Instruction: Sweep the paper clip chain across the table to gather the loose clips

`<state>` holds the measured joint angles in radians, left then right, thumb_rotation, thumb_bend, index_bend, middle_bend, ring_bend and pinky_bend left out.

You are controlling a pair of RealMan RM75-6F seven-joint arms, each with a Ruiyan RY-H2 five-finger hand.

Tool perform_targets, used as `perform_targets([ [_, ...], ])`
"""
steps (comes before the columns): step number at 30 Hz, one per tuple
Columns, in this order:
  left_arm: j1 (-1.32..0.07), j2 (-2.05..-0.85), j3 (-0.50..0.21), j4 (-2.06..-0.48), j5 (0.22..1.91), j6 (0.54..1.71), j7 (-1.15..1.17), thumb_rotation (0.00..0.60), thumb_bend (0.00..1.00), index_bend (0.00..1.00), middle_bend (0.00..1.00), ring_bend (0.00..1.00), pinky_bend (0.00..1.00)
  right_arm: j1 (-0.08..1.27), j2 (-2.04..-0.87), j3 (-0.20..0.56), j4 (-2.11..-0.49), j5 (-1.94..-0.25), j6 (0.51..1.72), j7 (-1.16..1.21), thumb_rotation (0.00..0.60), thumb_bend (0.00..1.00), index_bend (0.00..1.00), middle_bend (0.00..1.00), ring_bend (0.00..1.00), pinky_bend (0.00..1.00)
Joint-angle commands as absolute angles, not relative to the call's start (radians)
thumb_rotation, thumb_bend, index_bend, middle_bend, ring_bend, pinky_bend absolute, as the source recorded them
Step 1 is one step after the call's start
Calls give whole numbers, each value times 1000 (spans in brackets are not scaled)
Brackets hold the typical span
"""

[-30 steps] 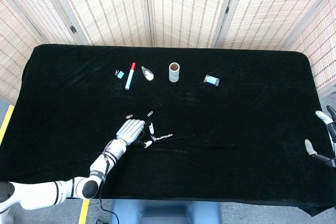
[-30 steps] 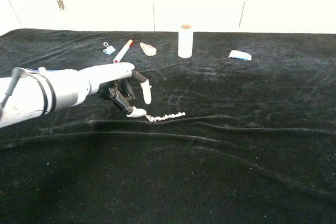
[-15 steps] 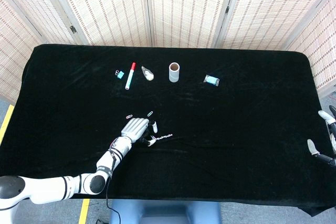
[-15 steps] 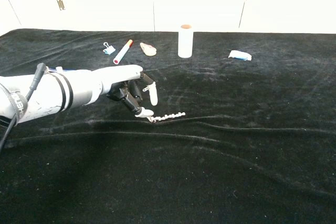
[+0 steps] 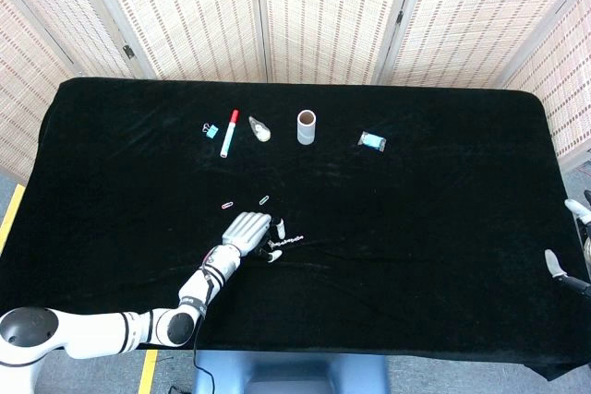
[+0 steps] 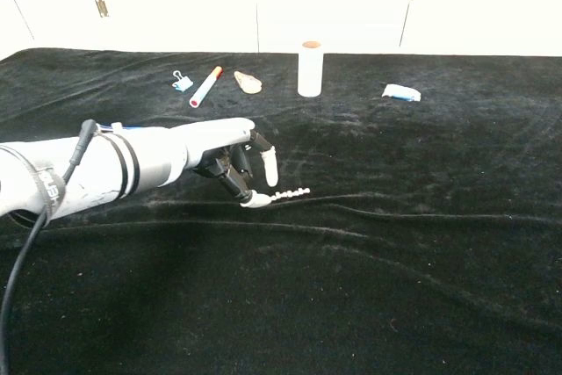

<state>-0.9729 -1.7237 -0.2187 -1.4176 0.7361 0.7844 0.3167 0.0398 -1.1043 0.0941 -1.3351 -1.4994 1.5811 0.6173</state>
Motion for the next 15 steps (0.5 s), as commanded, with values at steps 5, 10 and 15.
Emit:
perform_targets([
  [5, -993, -1765, -216, -1353, 735, 757, 307, 600, 342, 466, 962, 1000, 1000, 30, -1104, 97, -1326, -1493, 1583, 630, 600, 411, 115, 0, 0, 0],
  [10, -1005, -1781, -219, -1322, 735, 736, 298, 600, 342, 466, 962, 1000, 1000, 22, -1104, 100, -1319, -1485, 1583, 638, 600, 411, 116, 0, 0, 0],
  [15, -1012, -1795, -218, -1291, 732, 722, 291, 600, 342, 466, 962, 1000, 1000, 14, -1104, 103, -1313, -1483, 1588, 646, 600, 411, 116, 0, 0, 0],
])
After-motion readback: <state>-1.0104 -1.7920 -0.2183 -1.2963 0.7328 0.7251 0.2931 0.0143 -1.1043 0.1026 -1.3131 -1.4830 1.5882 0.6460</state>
